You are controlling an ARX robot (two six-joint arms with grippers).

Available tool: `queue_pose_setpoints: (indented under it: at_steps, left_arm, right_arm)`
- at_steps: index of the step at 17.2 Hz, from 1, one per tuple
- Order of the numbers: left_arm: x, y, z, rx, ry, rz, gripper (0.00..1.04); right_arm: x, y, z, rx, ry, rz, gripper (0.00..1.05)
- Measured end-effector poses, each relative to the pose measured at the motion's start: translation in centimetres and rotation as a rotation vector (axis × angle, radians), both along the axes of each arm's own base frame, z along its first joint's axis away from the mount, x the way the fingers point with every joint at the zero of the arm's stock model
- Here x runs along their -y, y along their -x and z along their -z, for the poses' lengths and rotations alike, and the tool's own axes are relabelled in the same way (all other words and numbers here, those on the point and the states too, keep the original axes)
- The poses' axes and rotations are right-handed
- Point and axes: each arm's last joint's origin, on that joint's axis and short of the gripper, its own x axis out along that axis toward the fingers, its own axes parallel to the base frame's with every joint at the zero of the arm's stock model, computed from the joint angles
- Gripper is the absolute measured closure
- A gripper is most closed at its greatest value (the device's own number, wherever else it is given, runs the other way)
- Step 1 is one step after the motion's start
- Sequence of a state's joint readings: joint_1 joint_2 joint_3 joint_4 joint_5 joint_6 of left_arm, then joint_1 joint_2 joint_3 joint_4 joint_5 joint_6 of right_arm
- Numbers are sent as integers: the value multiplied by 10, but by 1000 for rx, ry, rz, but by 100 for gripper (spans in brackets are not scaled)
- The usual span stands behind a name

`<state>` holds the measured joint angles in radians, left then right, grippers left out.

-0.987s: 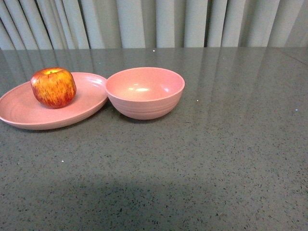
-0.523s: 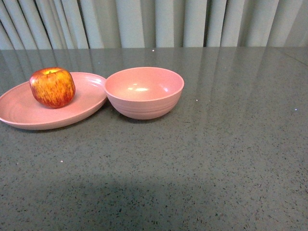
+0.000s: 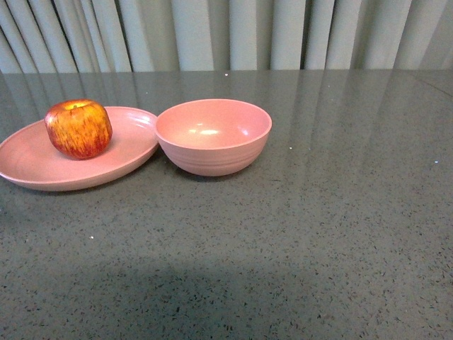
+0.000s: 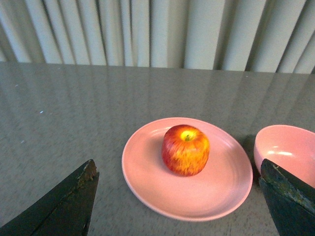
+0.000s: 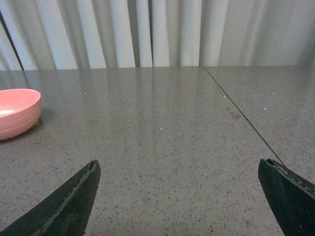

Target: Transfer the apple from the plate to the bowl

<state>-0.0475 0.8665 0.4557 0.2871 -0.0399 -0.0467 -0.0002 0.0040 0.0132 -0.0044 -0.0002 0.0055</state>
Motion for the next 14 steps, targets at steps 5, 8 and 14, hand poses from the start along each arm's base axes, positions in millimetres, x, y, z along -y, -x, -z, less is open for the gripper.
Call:
queue_pose_setpoints:
  at_steps: [5,8,14]
  left_arm:
    - [10,-106,-3,-231,-11,119,7]
    - [15,-146,2,-292,-25,129,7]
    - [16,-176,30,-402,-56,103,7]
  right_arm:
    - [0,0,0,0,0,0,7]
    - [0,0,0,0,0,0,7]
    - [0,0,0,0,0,0,7]
